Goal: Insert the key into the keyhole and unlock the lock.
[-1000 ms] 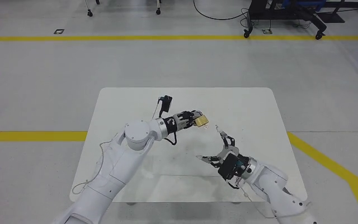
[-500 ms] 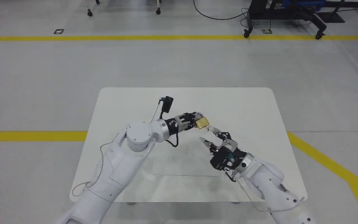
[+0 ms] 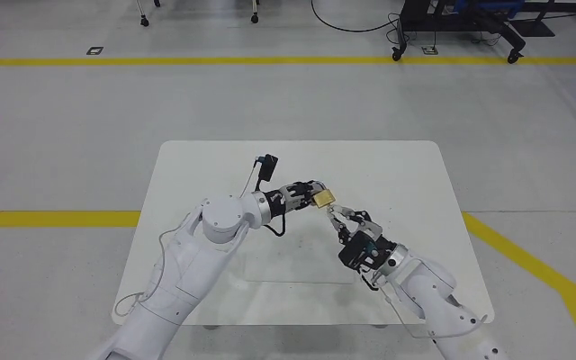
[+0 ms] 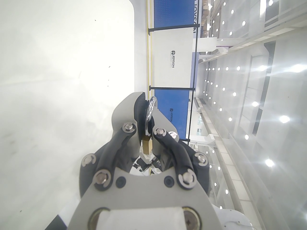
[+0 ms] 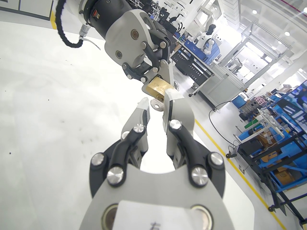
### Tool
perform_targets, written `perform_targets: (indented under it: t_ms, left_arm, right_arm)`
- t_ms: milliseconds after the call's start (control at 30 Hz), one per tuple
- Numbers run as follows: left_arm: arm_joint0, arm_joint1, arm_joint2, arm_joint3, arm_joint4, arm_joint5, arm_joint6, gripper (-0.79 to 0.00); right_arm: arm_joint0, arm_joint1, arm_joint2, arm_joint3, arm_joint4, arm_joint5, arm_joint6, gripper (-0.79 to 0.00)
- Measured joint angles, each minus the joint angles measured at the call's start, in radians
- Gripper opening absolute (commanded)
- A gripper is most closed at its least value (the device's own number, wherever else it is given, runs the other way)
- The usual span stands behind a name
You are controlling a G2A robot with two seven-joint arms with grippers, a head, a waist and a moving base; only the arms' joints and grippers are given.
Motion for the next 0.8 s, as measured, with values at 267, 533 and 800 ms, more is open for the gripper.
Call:
perform_targets:
  t_ms: [267,533,800]
  left_arm:
    - [0.004,0.002,-0.005,-0.009,0.016,0.004,-0.002,-0.785]
    - [0.007,0.004,-0.007,-0.018,0.041,0.002,0.007,-0.785]
    - [0.012,0.006,-0.003,-0.034,0.071,-0.009,0.013,-0.785]
  right_arm:
    - [0.009,-0.007,-0.001,0.013,0.027,-0.036,0.023,-0.785]
    - [0.017,-0.012,0.012,0.056,0.185,-0.178,0.003,-0.785]
    - [0.042,-0.009,0.051,0.103,0.408,-0.404,0.058,-0.785]
